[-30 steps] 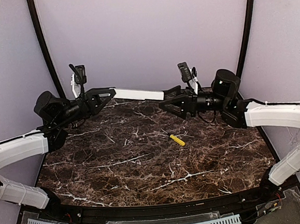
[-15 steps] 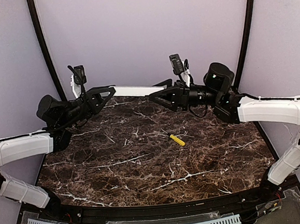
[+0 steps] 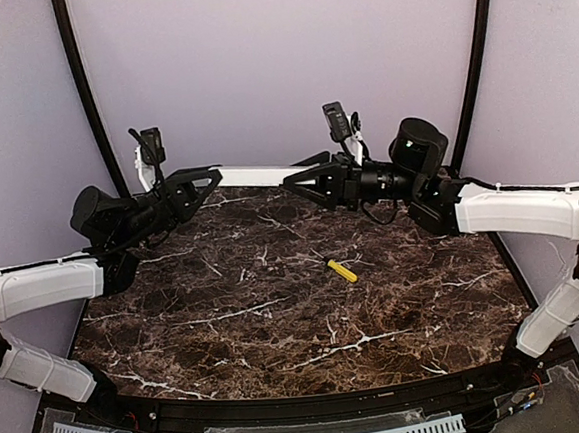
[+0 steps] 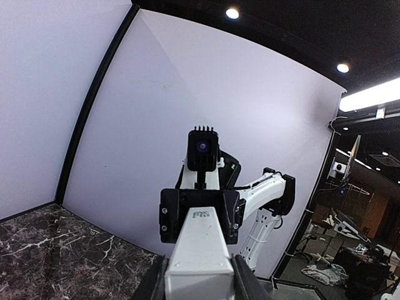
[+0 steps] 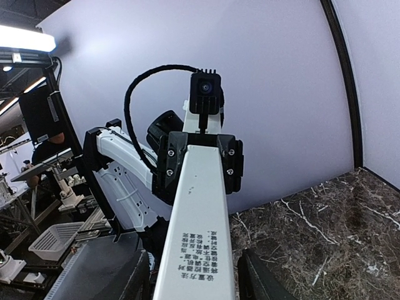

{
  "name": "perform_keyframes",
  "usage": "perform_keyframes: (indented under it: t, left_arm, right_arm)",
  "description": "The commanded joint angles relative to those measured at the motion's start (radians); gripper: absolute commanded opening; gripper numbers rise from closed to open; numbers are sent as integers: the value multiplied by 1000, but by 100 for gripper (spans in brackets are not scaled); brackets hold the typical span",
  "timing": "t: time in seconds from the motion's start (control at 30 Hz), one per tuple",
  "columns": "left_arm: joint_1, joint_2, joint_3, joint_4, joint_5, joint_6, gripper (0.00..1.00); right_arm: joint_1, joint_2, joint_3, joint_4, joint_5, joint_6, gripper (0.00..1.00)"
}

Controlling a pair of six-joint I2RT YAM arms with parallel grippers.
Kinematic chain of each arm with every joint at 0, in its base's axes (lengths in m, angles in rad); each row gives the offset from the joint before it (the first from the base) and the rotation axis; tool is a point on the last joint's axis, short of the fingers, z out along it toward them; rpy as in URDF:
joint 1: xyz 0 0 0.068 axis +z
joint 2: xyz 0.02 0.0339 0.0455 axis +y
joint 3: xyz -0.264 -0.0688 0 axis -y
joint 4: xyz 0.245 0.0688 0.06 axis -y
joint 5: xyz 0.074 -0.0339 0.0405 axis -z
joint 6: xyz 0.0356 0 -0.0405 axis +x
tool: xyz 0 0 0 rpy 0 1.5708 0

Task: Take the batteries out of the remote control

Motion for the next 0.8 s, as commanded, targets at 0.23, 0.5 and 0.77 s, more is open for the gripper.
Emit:
perform_keyframes:
  t: [0.23,0.5,0.77]
  left_arm:
    - [-7,-19,-27,53,-11,29,1]
    - [-6,-70,-66,-51,-29,66,34]
    - [-6,-265,-72,-450,-113,158,98]
  right_arm:
    - [10,24,47,-29,-6,-13,26]
    - [12,-3,22,-72,1,-81,0]
    - [12,-67,-12,-246,31,-311,0]
